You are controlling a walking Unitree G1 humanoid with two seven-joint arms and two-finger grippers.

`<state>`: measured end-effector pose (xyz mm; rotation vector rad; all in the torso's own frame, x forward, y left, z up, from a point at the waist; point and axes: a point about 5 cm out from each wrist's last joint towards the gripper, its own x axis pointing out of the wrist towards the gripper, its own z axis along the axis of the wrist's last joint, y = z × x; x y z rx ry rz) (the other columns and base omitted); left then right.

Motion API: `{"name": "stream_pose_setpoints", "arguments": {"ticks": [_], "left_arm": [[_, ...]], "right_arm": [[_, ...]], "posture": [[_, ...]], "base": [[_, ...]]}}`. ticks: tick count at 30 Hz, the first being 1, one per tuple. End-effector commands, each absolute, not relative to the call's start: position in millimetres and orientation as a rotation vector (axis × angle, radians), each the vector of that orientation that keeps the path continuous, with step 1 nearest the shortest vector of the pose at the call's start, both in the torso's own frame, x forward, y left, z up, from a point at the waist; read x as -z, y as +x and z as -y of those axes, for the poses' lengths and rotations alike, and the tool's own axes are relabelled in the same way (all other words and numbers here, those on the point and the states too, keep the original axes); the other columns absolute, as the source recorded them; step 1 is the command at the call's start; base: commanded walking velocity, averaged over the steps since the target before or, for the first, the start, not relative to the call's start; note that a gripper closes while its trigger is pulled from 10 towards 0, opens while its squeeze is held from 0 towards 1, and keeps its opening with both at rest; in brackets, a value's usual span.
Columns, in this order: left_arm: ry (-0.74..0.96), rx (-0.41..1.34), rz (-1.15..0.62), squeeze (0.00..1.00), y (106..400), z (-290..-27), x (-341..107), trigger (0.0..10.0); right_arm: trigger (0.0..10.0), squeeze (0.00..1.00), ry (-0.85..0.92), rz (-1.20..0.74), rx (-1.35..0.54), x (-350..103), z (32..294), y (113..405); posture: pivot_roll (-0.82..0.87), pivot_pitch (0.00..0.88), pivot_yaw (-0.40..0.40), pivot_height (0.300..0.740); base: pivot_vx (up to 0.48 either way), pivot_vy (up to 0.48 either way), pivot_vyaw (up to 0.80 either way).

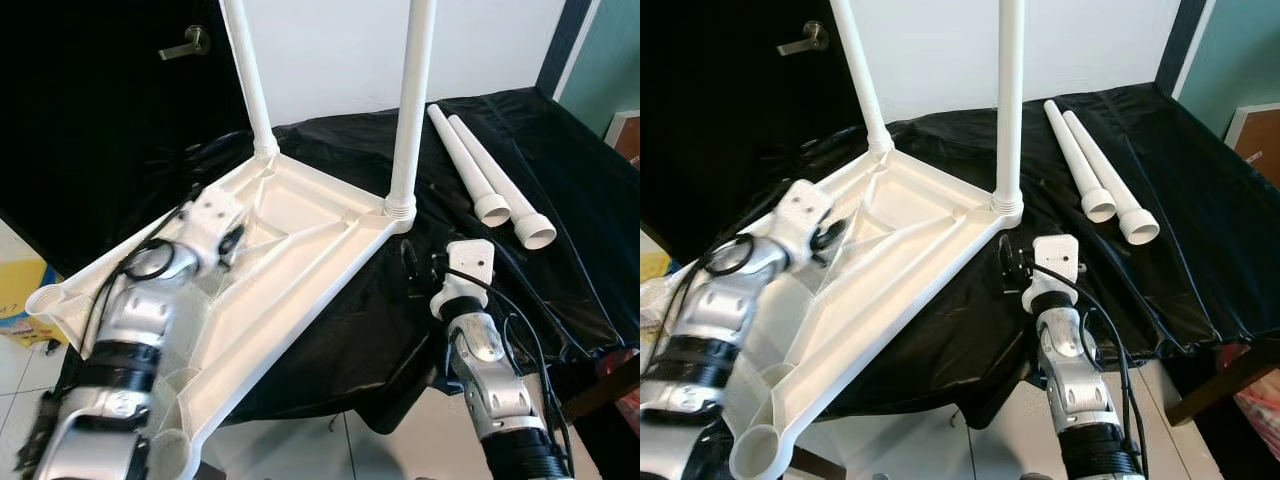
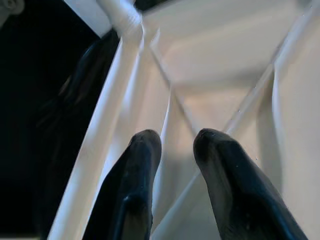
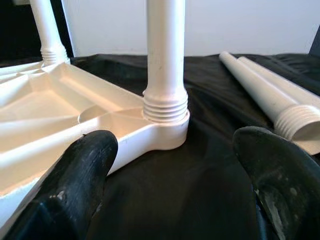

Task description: Building children table

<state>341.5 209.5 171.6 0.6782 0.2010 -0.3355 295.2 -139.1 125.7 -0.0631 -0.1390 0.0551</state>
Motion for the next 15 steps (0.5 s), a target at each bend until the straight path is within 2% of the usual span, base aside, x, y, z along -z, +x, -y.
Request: {"name": "stream_pose_setpoints", "arguments": {"ticks": [1,3,7,15], "left_arm": [[0.781,0.249,-0.231,0.0,336.7,-228.1,-171.3,10.0],[0.879,0.222,-0.296,0.0,328.1,-248.1,-168.7,10.0],[0.921,0.245,-0.359,0.0,317.9,-260.6,-164.5,10.0],[0.944,0.361,-0.454,0.0,298.3,-262.8,-155.5,10.0]], "right_arm": [[10.0,0.0,-0.06,0.104,-0.068,-119.6,133.7,296.6],[10.0,0.0,-0.059,0.092,-0.074,-117.7,131.2,298.6],[10.0,0.0,-0.062,0.058,-0.086,-112.2,126.7,301.9],[10.0,0.0,-0.059,-0.016,-0.089,-101.0,118.9,308.0]], "posture": [[-0.11,0.005,0.078,0.74],[-0.11,0.008,0.078,0.74],[-0.09,0.015,0.071,0.74],[-0.07,0.008,0.059,0.74]], "base": [[0.0,0.0,0.0],[0.0,0.0,0.0],[0.0,0.0,0.0],[0.0,0.0,0.0]]}}
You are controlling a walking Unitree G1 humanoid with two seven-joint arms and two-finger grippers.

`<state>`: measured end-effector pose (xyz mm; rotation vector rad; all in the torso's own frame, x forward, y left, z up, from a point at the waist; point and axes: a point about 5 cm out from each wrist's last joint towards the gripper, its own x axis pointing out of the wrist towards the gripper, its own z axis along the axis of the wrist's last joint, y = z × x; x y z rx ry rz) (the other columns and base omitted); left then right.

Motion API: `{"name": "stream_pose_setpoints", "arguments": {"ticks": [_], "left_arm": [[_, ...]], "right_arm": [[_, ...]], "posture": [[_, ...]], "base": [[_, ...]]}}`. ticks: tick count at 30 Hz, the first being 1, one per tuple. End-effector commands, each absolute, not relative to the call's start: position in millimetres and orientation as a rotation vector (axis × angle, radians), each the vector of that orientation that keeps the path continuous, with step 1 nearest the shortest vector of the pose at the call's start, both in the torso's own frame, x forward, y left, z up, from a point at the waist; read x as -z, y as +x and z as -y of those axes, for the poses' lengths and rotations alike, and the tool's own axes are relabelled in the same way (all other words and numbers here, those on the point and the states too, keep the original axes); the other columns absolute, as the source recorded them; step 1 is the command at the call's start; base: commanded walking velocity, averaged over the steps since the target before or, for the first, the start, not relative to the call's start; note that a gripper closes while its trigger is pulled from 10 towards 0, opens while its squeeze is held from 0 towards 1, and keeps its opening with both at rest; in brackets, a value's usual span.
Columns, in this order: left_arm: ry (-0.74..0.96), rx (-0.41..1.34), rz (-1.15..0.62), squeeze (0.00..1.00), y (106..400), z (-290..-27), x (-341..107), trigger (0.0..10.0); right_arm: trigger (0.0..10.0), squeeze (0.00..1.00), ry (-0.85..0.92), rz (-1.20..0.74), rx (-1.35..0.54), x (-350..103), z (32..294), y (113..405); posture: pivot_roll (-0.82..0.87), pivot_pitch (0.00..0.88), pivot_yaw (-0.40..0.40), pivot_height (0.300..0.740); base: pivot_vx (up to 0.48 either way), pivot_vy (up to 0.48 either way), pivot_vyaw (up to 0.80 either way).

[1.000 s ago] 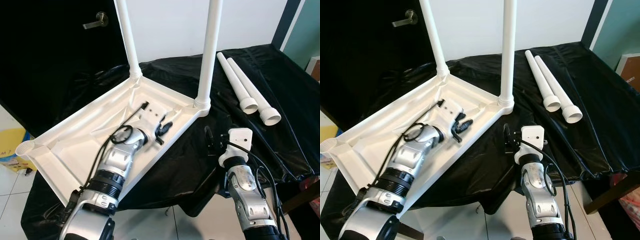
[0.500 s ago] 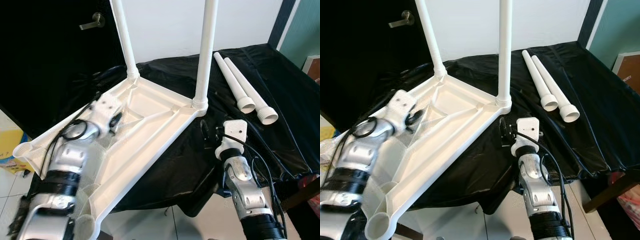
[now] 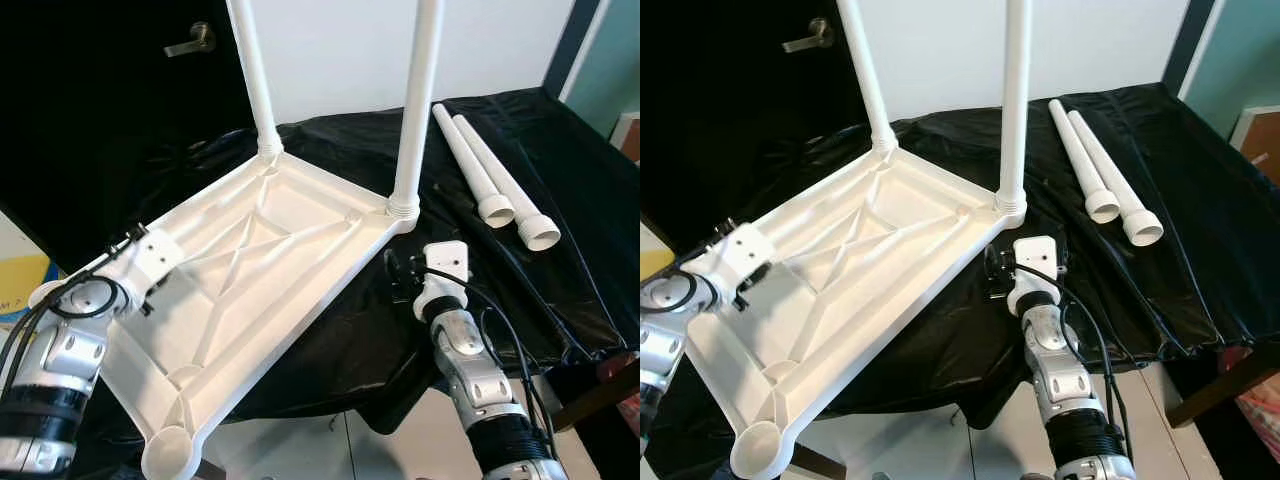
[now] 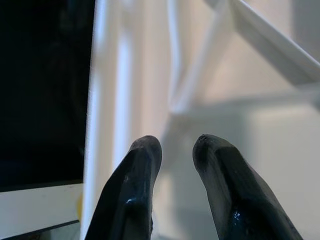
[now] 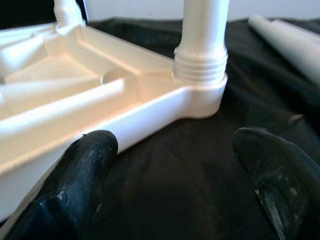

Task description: Building children table

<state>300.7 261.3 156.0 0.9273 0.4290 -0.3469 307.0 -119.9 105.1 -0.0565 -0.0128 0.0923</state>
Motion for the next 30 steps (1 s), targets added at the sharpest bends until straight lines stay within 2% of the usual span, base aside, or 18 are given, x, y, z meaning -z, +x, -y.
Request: {"name": "stream_pose_setpoints", "arguments": {"ticks": [1,6,9,11,13,14,17,18,21,23,24,30], "left_arm": [[0.956,0.383,-0.463,0.0,295.2,-262.5,-154.5,10.0],[0.944,0.504,-0.497,0.0,282.3,-254.5,-148.8,10.0],[0.884,0.675,-0.536,0.0,265.7,-237.2,-139.9,10.0],[0.884,0.675,-0.536,0.0,265.7,-237.2,-139.9,10.0],[0.812,0.763,-0.529,0.0,258.6,-221.3,-136.9,10.0],[0.812,0.763,-0.529,0.0,258.6,-221.3,-136.9,10.0],[0.727,0.907,-0.523,0.0,246.6,-189.8,-127.2,10.0],[0.727,0.907,-0.523,0.0,246.6,-189.8,-127.2,10.0],[0.67,0.985,-0.502,0.0,242.3,-166.0,-120.0,10.0],[0.67,0.985,-0.502,0.0,242.3,-166.0,-120.0,10.0],[0.618,1.038,-0.474,0.0,239.9,-146.0,-116.3,10.0],[0.557,1.053,-0.425,0.0,243.2,-123.1,-113.8,10.0]], "right_arm": [[10.0,0.0,-0.062,-0.03,-0.086,-99.2,118.1,309.4],[10.0,0.0,-0.062,-0.065,-0.086,-93.5,114.0,314.3],[10.0,0.0,-0.055,-0.104,-0.108,-89.0,106.8,320.9],[10.0,0.0,-0.055,-0.104,-0.108,-89.0,106.8,320.9],[10.0,0.0,-0.045,-0.115,-0.117,-90.6,104.5,326.9],[10.0,0.0,-0.045,-0.115,-0.117,-90.6,104.5,326.9],[10.0,0.0,-0.03,-0.129,-0.129,-95.4,103.4,340.1],[10.0,0.0,-0.03,-0.129,-0.129,-95.4,103.4,340.1],[10.0,0.0,-0.027,-0.137,-0.137,-98.8,104.5,348.5],[10.0,0.0,-0.027,-0.137,-0.137,-98.8,104.5,348.5],[10.0,0.0,-0.04,-0.147,-0.148,-99.5,105.5,353.3],[10.0,0.0,-0.05,-0.152,-0.162,-99.9,106.0,357.0]], "posture": [[-0.06,0.006,0.057,0.74],[-0.05,0.0,0.052,0.74],[-0.05,0.0,0.05,0.74],[-0.05,0.0,0.05,0.74],[-0.04,0.0,0.043,0.74],[-0.04,0.0,0.043,0.74],[-0.04,0.0,0.035,0.74],[-0.04,0.0,0.035,0.74],[-0.04,0.0,0.028,0.74],[-0.04,0.0,0.028,0.74],[-0.04,0.0,0.027,0.74],[-0.05,0.0,0.032,0.74]], "base": [[0.0,0.0,0.0],[0.0,0.0,0.0],[0.0,0.0,0.0],[0.0,0.0,0.0],[0.0,0.0,0.0],[0.0,0.0,0.0],[0.0,0.0,0.0],[0.0,0.0,0.0],[0.0,0.0,0.0],[0.0,0.0,0.0],[0.0,0.0,0.0],[0.0,0.0,0.0]]}}
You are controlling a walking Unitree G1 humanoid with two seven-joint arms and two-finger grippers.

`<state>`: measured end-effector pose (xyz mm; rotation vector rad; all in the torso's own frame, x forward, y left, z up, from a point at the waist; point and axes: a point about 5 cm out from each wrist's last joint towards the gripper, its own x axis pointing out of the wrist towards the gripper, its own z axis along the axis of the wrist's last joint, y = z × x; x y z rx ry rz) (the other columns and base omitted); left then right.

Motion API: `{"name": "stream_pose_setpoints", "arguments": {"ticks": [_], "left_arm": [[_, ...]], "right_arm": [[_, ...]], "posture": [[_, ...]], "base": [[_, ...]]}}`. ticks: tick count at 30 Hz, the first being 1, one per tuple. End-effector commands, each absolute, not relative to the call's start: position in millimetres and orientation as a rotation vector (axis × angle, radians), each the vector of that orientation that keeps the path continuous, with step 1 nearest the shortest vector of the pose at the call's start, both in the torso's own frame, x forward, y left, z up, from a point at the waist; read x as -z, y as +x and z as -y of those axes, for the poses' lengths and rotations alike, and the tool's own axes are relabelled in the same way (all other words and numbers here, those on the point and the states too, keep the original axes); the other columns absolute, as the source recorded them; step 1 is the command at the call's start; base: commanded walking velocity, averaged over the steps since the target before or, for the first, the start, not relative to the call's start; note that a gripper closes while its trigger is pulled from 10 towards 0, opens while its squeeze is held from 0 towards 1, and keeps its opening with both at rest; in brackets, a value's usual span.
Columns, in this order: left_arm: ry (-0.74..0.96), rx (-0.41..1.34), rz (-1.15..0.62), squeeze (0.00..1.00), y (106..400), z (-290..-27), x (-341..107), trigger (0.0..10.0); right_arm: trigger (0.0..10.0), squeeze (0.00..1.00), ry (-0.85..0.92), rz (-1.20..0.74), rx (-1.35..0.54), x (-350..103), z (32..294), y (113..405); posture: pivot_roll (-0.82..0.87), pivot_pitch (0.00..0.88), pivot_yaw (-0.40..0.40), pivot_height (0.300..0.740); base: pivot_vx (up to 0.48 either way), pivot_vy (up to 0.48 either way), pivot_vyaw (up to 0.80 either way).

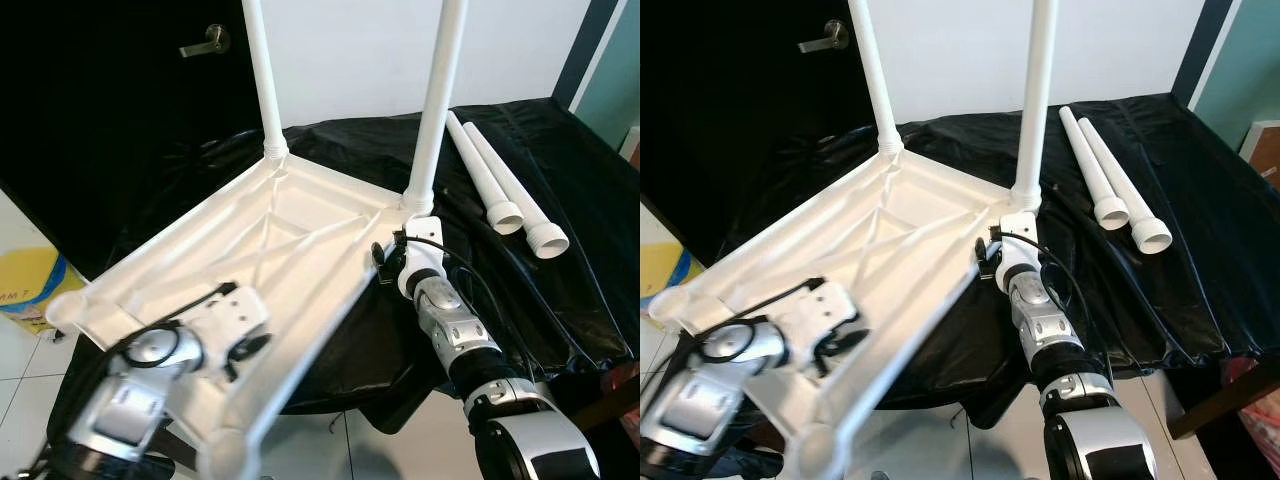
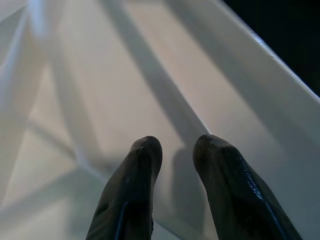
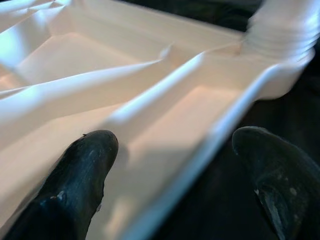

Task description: Building children table

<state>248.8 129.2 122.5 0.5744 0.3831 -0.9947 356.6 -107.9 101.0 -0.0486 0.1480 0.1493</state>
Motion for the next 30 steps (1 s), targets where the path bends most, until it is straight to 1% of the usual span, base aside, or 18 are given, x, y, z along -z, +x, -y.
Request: {"name": "stream_pose_setpoints", "arguments": {"ticks": [1,5,6,9,10,11,13,14,15,16,17,19,24,25,26,28,29,30], "left_arm": [[0.557,1.053,-0.425,0.0,243.2,-123.1,-113.8,10.0],[0.523,1.024,-0.376,0.0,249.8,-112.1,-117.8,10.0],[0.488,0.98,-0.325,0.0,256.8,-104.2,-124.5,10.0],[0.488,0.98,-0.325,0.0,256.8,-104.2,-124.5,10.0],[0.459,0.917,-0.265,0.0,266.3,-99.7,-133.7,10.0],[0.459,0.917,-0.265,0.0,266.3,-99.7,-133.7,10.0],[0.411,0.78,-0.062,0.0,286.1,-103.3,-166.4,10.0],[0.411,0.78,-0.062,0.0,286.1,-103.3,-166.4,10.0],[0.376,0.741,0.011,0.0,290.4,-107.5,-179.9,10.0],[0.376,0.741,0.011,0.0,290.4,-107.5,-179.9,10.0],[0.335,0.722,0.069,0.0,291.5,-113.2,-192.0,10.0],[0.307,0.776,0.119,0.0,283.3,-124.9,-203.5,10.0],[0.322,0.889,0.102,0.0,267.3,-136.0,-202.6,10.0],[0.313,0.947,0.075,0.0,259.4,-138.7,-200.4,10.0],[0.313,0.947,0.075,0.0,259.4,-138.7,-200.4,10.0],[0.322,1.034,-0.009,0.0,246.0,-143.6,-192.1,10.0],[0.322,1.034,-0.009,0.0,246.0,-143.6,-192.1,10.0],[0.34,1.077,-0.072,0.0,239.4,-147.0,-185.3,10.0]], "right_arm": [[10.0,0.0,-0.05,-0.152,-0.162,-99.9,106.0,357.0],[10.0,0.0,-0.044,-0.153,-0.169,-99.3,106.1,357.8],[10.0,0.0,-0.038,-0.144,-0.166,-99.0,107.4,357.7],[10.0,0.0,-0.038,-0.144,-0.166,-99.0,107.4,357.7],[10.0,0.0,-0.027,-0.122,-0.153,-100.3,109.7,357.8],[10.0,0.0,-0.027,-0.122,-0.153,-100.3,109.7,357.8],[10.0,0.0,-0.005,-0.036,-0.111,-109.3,118.3,357.2],[10.0,0.0,-0.005,-0.036,-0.111,-109.3,118.3,357.2],[10.0,0.0,0.003,-0.004,-0.098,-112.6,121.9,356.9],[10.0,0.0,0.003,-0.004,-0.098,-112.6,121.9,356.9],[10.0,0.0,0.008,0.022,-0.088,-115.3,125.8,355.8],[10.0,0.0,0.014,0.063,-0.078,-117.5,134.7,351.3],[10.0,0.0,0.003,0.082,-0.078,-115.5,143.9,343.1],[10.0,0.0,-0.01,0.083,-0.081,-113.9,147.8,339.2],[10.0,0.0,-0.01,0.083,-0.081,-113.9,147.8,339.2],[10.0,0.0,-0.028,0.09,-0.086,-111.5,155.4,331.9],[10.0,0.0,-0.028,0.09,-0.086,-111.5,155.4,331.9],[10.0,0.0,-0.034,0.094,-0.086,-111.3,159.0,328.7]], "posture": [[-0.05,0.0,0.032,0.74],[-0.05,0.0,0.033,0.74],[-0.05,0.0,0.031,0.74],[-0.05,0.0,0.031,0.74],[-0.06,0.0,0.033,0.74],[-0.06,0.0,0.033,0.74],[-0.06,0.0,0.036,0.74],[-0.06,0.0,0.036,0.74],[-0.06,0.0,0.037,0.74],[-0.06,0.0,0.037,0.74],[-0.06,0.0,0.042,0.74],[-0.06,0.0,0.043,0.74],[-0.06,0.0,0.041,0.74],[-0.05,0.0,0.04,0.74],[-0.05,0.0,0.04,0.74],[-0.05,0.0,0.04,0.74],[-0.05,0.0,0.04,0.74],[-0.05,0.0,0.04,0.74]], "base": [[0.0,0.0,0.0],[0.0,0.0,0.0],[0.0,0.0,0.0],[0.0,0.0,0.0],[0.0,0.0,0.0],[0.0,0.0,0.0],[0.0,0.0,0.0],[0.0,0.0,0.0],[0.0,0.0,0.0],[0.0,0.0,0.0],[0.0,0.0,0.0],[0.0,0.0,0.0],[0.0,0.0,0.0],[0.0,0.0,0.0],[0.0,0.0,0.0],[0.0,0.0,0.0],[0.0,0.0,0.0],[0.0,0.0,0.0]]}}
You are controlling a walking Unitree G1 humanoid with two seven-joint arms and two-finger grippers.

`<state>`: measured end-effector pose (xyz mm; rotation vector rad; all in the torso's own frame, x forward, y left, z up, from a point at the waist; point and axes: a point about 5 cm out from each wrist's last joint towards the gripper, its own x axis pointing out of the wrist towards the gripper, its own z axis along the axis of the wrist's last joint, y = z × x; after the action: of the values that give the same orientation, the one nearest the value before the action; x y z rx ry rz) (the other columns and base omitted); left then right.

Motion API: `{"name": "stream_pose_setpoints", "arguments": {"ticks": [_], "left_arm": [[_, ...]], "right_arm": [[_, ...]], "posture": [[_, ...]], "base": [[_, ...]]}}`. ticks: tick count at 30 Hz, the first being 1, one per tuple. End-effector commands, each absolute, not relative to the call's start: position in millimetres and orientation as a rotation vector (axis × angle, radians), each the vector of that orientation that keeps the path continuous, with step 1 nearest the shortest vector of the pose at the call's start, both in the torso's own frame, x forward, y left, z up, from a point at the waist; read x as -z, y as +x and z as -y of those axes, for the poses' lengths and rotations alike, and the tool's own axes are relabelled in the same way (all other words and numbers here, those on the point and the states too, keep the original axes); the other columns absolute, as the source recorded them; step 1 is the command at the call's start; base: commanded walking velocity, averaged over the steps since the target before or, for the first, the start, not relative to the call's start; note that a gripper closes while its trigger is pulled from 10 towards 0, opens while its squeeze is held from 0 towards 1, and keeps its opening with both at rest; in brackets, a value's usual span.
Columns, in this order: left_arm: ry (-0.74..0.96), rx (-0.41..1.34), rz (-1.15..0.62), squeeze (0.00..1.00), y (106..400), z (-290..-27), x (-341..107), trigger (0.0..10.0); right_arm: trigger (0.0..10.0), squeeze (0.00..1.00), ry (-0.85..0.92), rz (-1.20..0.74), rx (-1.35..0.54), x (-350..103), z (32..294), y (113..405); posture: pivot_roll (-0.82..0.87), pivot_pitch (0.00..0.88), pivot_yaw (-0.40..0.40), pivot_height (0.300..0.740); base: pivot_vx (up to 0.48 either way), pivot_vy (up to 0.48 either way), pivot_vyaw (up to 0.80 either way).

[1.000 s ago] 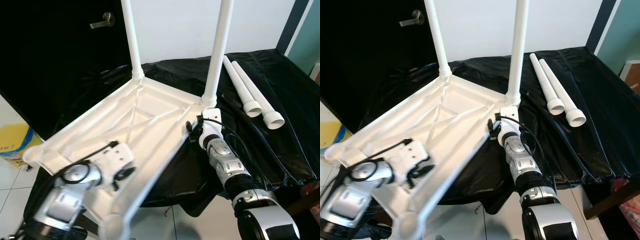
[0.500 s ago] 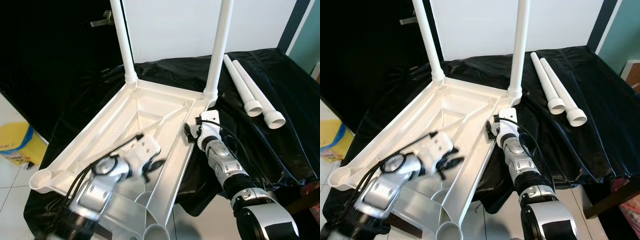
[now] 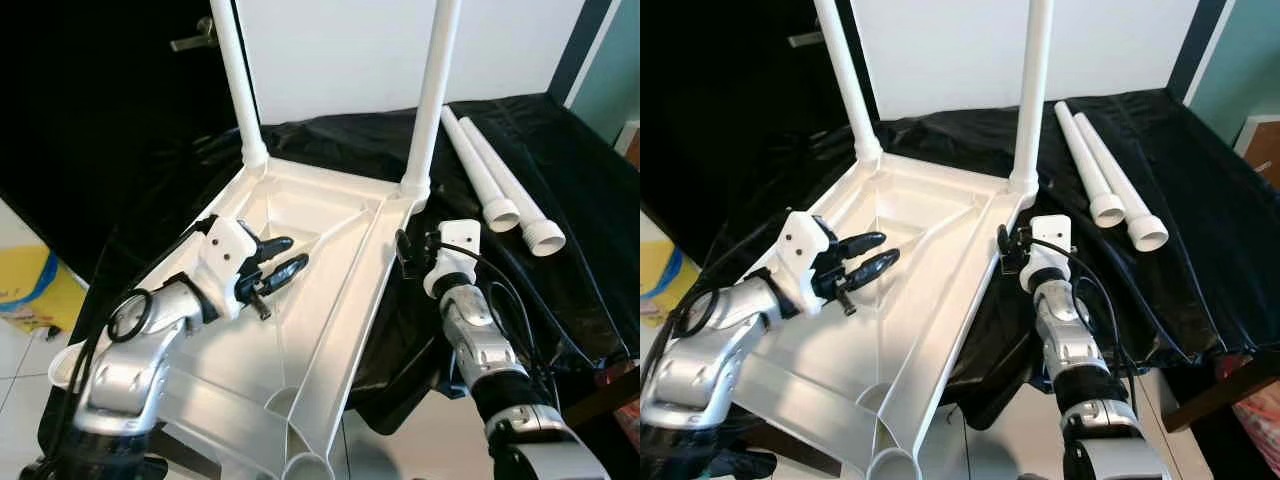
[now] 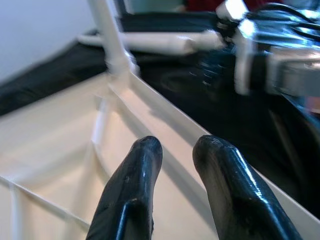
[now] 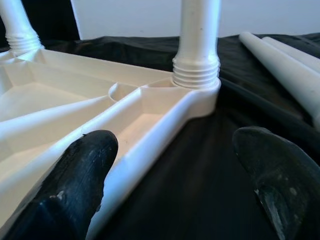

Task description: Building children table

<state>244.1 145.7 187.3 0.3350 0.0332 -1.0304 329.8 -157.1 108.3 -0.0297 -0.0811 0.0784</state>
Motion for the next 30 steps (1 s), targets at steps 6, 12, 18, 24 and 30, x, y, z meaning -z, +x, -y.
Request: {"name": "stream_pose_setpoints", "arguments": {"ticks": [6,12,18,24,30], "left_arm": [[0.385,1.168,-0.227,0.0,220.9,-153.1,-166.6,10.0],[0.376,1.229,-0.339,0.0,203.9,-153.8,-153.1,10.0],[0.352,1.253,-0.412,0.0,197.9,-151.5,-143.2,10.0],[0.333,1.27,-0.411,0.0,196.6,-141.6,-138.8,10.0],[0.287,1.278,-0.399,0.0,198.4,-125.6,-131.1,10.0]], "right_arm": [[10.0,0.0,-0.036,0.092,-0.054,-109.8,168.5,320.2],[10.0,0.0,-0.011,0.055,-0.034,-101.4,162.2,313.2],[10.0,0.0,0.017,-0.019,-0.056,-92.5,148.5,321.6],[10.0,0.0,0.031,-0.064,-0.088,-90.6,139.6,330.6],[10.0,0.0,0.035,-0.121,-0.14,-89.4,129.3,340.7]], "posture": [[-0.05,0.0,0.04,0.74],[-0.05,0.002,0.04,0.74],[-0.06,0.001,0.038,0.74],[-0.06,0.001,0.039,0.74],[-0.06,0.0,0.042,0.74]], "base": [[0.0,0.0,0.0],[0.0,0.0,0.0],[0.0,0.0,0.0],[0.0,0.0,0.0],[0.0,0.0,0.0]]}}
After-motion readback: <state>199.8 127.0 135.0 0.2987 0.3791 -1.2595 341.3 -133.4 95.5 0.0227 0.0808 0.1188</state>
